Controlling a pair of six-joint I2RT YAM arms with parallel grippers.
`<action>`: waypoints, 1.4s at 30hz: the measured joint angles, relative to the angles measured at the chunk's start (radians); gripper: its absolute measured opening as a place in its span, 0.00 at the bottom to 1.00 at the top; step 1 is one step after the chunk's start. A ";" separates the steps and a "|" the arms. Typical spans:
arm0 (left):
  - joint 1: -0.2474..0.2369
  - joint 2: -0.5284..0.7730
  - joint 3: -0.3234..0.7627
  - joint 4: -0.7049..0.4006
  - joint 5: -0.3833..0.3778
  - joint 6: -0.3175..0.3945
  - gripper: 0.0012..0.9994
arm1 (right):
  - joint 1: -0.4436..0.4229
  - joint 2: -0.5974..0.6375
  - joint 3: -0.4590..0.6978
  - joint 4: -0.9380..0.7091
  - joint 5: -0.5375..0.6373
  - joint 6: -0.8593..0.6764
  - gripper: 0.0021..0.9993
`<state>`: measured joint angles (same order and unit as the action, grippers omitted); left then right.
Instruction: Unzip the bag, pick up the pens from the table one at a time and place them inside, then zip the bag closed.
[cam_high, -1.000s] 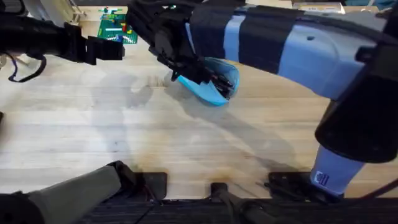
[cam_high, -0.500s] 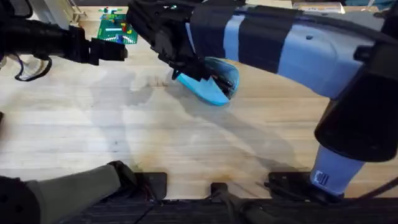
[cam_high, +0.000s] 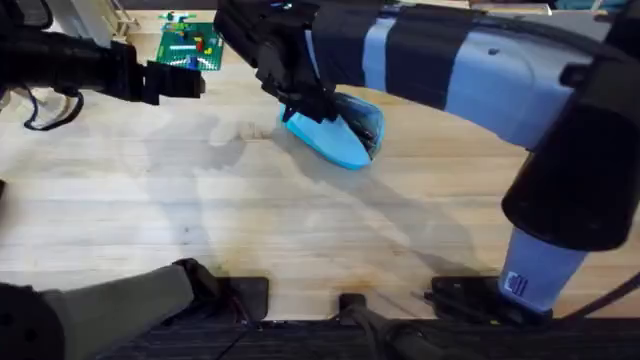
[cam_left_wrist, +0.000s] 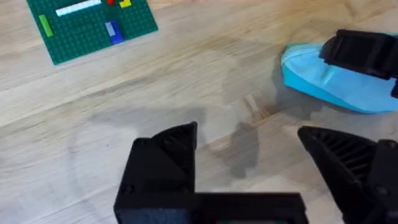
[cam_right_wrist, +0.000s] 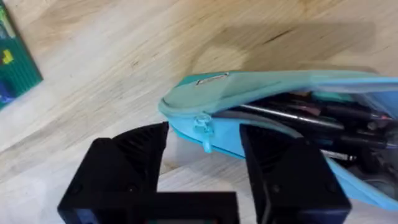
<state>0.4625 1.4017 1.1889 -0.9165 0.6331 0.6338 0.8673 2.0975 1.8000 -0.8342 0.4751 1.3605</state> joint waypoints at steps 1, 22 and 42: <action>0.000 0.000 0.000 0.000 0.000 0.000 0.99 | 0.000 0.000 0.000 0.003 0.000 -0.004 0.69; 0.000 0.000 0.000 0.000 0.000 0.002 0.99 | 0.000 0.047 0.002 0.014 0.005 -0.031 0.49; 0.000 0.000 0.000 0.000 0.000 0.003 0.99 | -0.002 0.047 0.002 0.018 0.004 -0.033 0.13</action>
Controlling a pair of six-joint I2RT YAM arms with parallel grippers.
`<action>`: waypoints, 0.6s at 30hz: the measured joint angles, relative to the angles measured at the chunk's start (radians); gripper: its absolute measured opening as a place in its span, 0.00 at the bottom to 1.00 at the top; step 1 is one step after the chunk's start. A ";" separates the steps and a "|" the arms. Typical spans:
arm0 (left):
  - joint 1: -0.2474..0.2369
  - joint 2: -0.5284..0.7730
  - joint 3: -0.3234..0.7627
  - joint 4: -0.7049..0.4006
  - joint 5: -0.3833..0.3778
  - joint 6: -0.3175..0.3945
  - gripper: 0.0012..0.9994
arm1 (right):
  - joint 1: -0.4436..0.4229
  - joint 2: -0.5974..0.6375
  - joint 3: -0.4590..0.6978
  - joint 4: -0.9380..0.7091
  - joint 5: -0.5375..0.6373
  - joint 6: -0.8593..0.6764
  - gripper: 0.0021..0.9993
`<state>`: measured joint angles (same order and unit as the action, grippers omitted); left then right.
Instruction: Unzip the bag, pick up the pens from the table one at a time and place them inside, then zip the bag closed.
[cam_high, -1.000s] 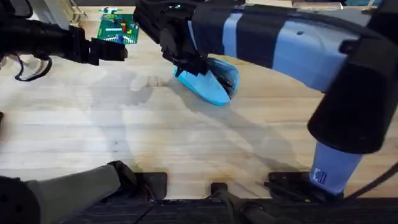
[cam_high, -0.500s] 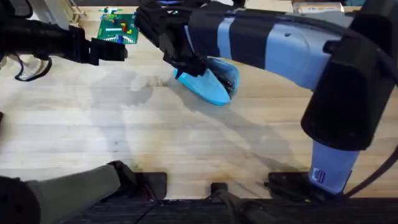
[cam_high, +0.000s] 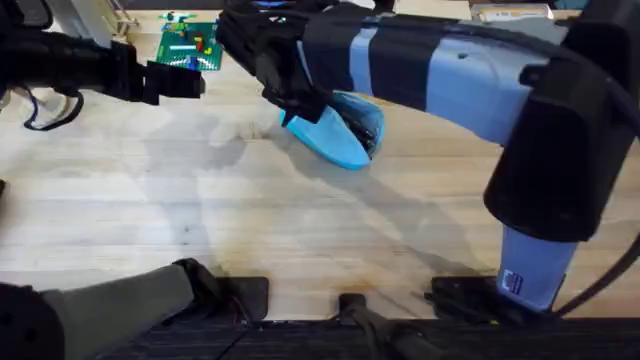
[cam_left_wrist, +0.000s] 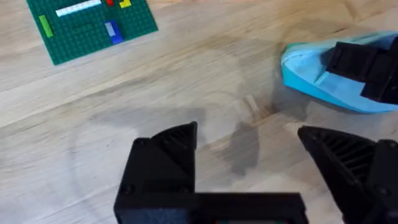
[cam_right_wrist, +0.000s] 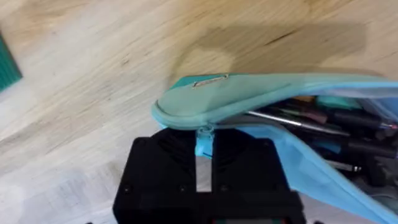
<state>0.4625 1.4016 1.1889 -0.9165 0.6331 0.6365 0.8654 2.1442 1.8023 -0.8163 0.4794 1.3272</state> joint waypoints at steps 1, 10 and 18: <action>0.000 0.000 0.000 0.000 0.000 0.000 0.99 | 0.000 0.000 0.000 0.001 0.000 0.000 0.11; 0.000 0.000 0.000 0.000 0.000 0.000 0.99 | 0.000 0.000 0.000 -0.002 0.000 0.000 0.03; 0.000 0.000 0.000 0.000 0.000 0.000 0.99 | 0.000 0.000 0.000 -0.030 -0.001 -0.020 0.03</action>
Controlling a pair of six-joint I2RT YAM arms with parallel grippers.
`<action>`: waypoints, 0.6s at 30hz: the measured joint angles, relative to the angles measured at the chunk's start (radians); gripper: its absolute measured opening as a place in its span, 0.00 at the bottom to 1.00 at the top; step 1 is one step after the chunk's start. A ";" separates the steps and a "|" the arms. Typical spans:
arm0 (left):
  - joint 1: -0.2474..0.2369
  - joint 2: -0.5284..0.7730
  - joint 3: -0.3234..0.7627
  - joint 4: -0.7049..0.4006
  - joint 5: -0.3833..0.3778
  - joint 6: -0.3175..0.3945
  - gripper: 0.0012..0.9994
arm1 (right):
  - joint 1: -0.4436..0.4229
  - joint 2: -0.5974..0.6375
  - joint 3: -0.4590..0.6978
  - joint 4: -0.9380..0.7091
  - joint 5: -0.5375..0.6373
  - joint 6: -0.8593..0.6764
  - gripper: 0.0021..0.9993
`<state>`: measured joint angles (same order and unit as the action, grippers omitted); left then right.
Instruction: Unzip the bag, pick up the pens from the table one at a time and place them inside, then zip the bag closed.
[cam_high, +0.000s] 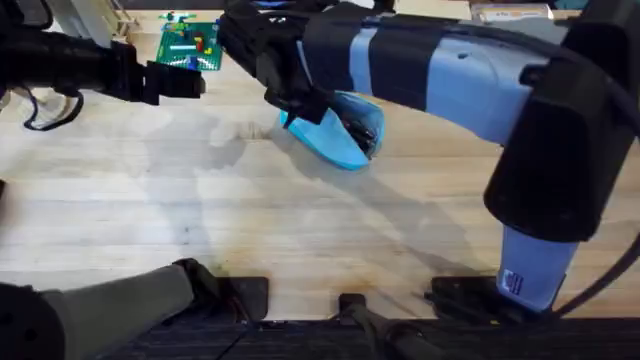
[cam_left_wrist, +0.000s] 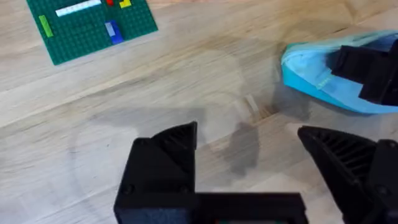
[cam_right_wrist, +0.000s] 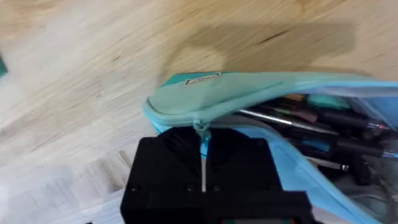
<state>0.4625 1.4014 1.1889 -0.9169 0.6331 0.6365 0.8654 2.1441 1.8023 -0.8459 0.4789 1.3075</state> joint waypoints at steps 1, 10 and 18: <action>0.000 0.000 0.000 0.000 0.000 0.000 0.99 | 0.000 0.000 0.000 0.000 0.000 -0.001 0.03; 0.000 0.000 0.000 0.000 0.000 0.000 0.99 | 0.003 -0.031 0.000 -0.007 -0.004 -0.029 0.03; 0.000 0.000 0.000 0.000 0.000 0.005 0.99 | 0.018 -0.035 0.000 -0.008 -0.004 -0.033 0.03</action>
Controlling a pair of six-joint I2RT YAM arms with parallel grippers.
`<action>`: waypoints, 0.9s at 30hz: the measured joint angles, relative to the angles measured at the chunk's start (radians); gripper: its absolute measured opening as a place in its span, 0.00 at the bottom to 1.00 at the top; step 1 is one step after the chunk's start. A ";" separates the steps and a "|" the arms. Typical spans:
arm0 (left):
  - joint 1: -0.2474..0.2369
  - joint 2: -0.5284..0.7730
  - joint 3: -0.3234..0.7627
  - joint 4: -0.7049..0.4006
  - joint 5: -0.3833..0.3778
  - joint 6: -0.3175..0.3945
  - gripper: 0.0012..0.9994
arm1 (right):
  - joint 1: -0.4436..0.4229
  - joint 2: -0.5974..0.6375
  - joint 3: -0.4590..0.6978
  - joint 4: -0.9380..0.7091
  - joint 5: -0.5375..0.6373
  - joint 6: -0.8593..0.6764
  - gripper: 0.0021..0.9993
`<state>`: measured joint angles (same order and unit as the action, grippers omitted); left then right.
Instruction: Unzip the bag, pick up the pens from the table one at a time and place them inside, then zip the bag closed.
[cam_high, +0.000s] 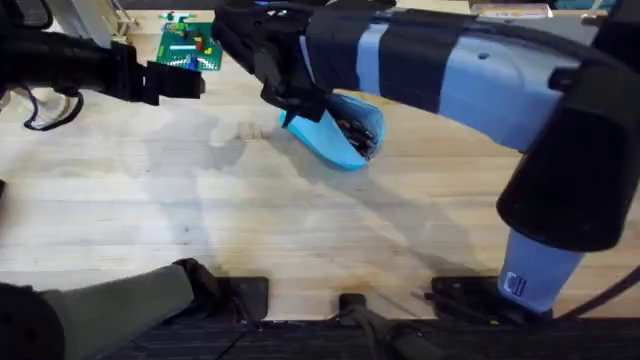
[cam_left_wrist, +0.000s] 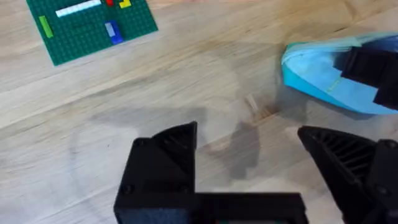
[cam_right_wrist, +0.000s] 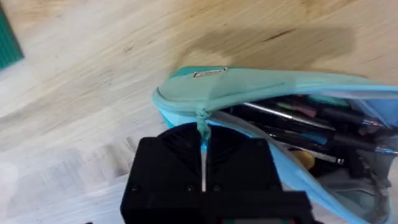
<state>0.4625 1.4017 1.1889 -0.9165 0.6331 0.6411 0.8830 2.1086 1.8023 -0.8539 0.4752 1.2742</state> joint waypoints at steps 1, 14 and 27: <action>0.000 0.000 0.000 0.000 0.000 0.002 0.99 | 0.002 0.000 0.000 0.000 0.000 -0.003 0.03; 0.000 0.000 0.000 0.000 0.000 0.010 0.99 | 0.007 -0.043 0.017 -0.008 -0.002 -0.030 0.03; 0.000 0.229 0.000 0.058 0.289 0.121 0.99 | 0.007 -0.043 0.017 -0.009 -0.001 -0.033 0.03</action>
<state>0.4625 1.6311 1.1889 -0.8584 0.9224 0.7619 0.8899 2.0655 1.8194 -0.8627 0.4741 1.2407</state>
